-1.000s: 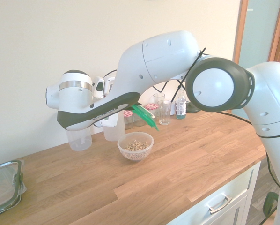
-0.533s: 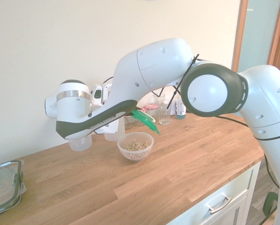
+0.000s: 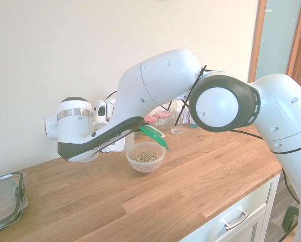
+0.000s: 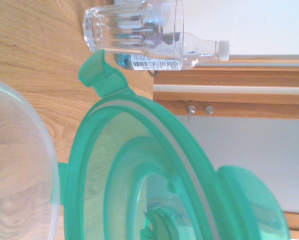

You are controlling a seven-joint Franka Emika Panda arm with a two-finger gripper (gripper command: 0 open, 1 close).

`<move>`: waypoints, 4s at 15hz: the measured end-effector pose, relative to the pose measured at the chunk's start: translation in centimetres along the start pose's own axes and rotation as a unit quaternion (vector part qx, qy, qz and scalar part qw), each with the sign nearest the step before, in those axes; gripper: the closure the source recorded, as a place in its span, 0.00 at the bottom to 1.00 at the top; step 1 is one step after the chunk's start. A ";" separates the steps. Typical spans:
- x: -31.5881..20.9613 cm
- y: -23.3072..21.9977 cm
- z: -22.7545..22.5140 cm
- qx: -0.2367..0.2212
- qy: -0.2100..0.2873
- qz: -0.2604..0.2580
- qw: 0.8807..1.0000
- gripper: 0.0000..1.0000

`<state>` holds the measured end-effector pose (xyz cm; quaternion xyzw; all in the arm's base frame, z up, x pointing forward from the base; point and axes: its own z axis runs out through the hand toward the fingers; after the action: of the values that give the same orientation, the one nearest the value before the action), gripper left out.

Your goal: Cover the lid of food container

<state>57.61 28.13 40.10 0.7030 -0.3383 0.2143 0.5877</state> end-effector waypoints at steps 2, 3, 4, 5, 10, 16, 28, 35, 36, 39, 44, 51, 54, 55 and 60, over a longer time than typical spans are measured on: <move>-0.4 -0.3 -0.1 -0.001 0.002 -0.002 1.000 1.00; -0.5 -0.4 0.0 -0.002 0.002 -0.002 1.000 1.00; -0.5 -0.5 0.0 -0.002 0.002 -0.002 1.000 1.00; -0.5 -0.5 0.0 -0.002 0.002 -0.003 1.000 1.00; -0.5 -0.3 -0.2 -0.003 0.002 -0.001 1.000 1.00; 0.0 0.5 -1.7 -0.005 -0.005 0.011 1.000 1.00; -1.8 -0.9 -2.7 -0.004 0.002 0.001 1.000 0.00; -3.0 -2.1 -5.6 0.047 -0.004 -0.018 0.999 0.00; -2.7 -2.1 -6.0 0.057 -0.013 -0.021 0.998 0.00; -2.0 -1.8 -6.9 0.080 -0.039 -0.028 0.996 0.00; -3.1 -1.3 -8.5 0.100 -0.057 -0.042 0.993 0.00; -1.2 2.1 -11.3 0.143 -0.110 -0.044 0.982 0.00; 0.7 5.7 -12.1 0.188 -0.185 -0.074 0.962 0.00; 1.8 7.0 -11.6 0.202 -0.211 -0.084 0.953 0.00; 7.8 10.1 -6.3 0.305 -0.342 -0.103 0.883 0.00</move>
<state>56.13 31.66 53.82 0.9080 -0.3620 -0.0085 0.2109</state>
